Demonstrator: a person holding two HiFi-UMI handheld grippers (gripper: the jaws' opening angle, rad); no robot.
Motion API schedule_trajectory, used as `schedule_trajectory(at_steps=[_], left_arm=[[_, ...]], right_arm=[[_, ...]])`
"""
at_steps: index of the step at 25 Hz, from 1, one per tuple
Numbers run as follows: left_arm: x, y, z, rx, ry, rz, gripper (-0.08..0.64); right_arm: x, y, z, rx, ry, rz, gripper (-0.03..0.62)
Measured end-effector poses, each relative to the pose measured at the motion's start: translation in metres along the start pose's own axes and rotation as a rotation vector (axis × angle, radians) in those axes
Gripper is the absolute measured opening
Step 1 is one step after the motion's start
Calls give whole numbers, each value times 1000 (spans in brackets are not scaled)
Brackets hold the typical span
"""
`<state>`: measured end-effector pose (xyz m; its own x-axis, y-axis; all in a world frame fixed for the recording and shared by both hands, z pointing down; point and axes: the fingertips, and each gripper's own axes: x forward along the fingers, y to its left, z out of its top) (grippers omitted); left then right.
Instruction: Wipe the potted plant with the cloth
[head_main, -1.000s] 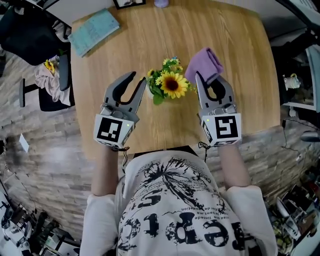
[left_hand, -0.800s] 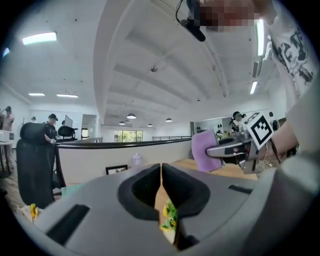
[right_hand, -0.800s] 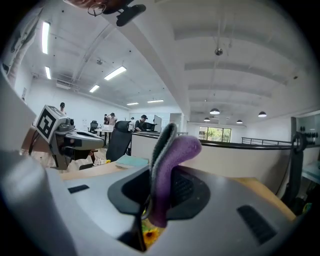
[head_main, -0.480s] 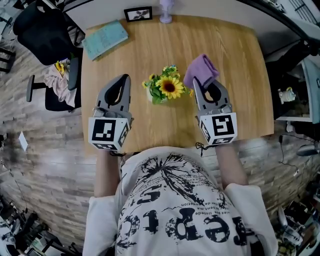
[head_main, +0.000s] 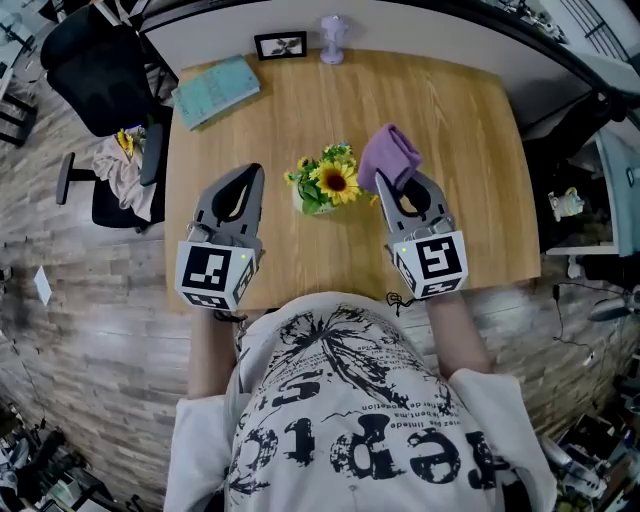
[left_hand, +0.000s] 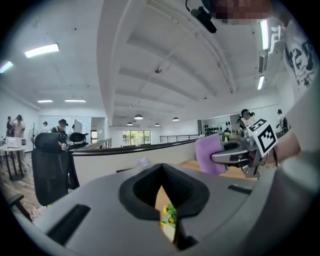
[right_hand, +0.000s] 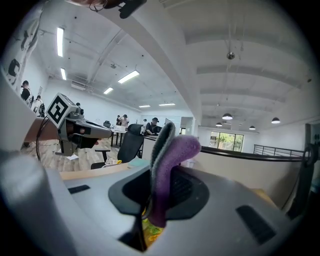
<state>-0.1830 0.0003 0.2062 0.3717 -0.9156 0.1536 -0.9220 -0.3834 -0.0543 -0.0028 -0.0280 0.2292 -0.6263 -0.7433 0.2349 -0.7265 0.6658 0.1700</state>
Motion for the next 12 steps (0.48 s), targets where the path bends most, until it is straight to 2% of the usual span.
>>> schedule_trajectory(at_steps=[7,12], left_arm=[[-3,1,10,16,-27,-11,3],[-5,6,8,14,-26,-16,3]], right_arm=[[2,9,10,-41,-9,29,60],[6,8,12,-5,-20,-10,60]])
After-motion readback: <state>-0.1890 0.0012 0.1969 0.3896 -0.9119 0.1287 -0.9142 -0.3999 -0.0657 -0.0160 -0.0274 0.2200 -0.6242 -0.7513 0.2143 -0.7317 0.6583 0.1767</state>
